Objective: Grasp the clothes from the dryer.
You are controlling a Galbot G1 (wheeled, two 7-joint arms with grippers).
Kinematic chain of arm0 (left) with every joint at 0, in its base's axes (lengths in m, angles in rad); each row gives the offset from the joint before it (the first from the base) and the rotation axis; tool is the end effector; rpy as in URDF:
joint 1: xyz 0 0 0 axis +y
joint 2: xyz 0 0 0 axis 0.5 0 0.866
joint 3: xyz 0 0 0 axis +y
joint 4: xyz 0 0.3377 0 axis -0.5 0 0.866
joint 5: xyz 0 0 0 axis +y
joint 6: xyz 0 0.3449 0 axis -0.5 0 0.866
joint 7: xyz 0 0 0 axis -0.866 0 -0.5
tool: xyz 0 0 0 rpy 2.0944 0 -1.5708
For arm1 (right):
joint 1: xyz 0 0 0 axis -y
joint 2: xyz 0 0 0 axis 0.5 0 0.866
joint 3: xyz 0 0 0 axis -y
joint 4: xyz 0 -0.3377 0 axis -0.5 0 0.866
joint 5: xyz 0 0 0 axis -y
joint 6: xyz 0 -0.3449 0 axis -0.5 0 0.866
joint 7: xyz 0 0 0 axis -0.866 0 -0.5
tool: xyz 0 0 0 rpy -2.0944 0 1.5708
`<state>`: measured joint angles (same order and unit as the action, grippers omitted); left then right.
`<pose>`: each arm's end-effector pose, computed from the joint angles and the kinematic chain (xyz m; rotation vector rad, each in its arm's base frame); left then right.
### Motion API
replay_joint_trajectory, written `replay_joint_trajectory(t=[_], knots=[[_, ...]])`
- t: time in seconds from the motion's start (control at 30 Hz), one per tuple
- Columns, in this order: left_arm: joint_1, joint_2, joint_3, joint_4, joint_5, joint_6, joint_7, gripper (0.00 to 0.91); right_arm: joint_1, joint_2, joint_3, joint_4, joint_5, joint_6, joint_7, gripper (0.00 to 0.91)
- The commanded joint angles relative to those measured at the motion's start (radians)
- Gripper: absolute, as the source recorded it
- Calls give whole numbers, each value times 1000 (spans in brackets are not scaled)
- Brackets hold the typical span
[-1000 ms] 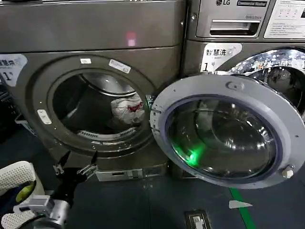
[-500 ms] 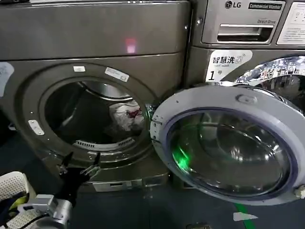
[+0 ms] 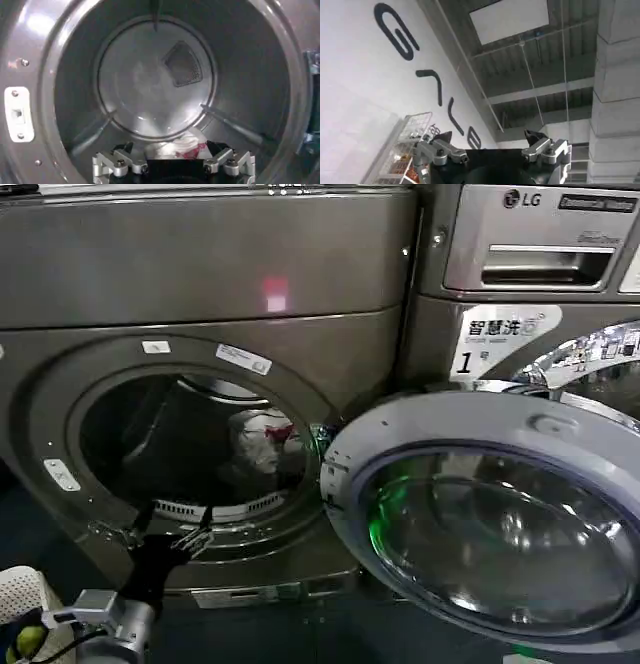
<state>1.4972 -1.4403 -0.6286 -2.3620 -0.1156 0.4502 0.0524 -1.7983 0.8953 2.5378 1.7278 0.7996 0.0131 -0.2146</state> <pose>0.1787 0.0372 -0.1844 -0.0770 -3.0350 -0.0783 -0.1267 -0.4176 0.0785 1.2015 2.0064 -0.7575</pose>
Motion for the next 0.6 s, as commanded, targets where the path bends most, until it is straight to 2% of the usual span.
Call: replay_joint_trajectory(t=[0.03,0.4,0.6], knots=[[0,0,2,3,2,0,1,907,0,-2,-1,-1,0,0,1,907],[-10,6,10,19,4,-5,2,907,-4,-2,-4,14,0,-3,13,907],[-85,27,32,88,-2,-31,0,907,-22,-6,11,29,-11,-11,20,907]])
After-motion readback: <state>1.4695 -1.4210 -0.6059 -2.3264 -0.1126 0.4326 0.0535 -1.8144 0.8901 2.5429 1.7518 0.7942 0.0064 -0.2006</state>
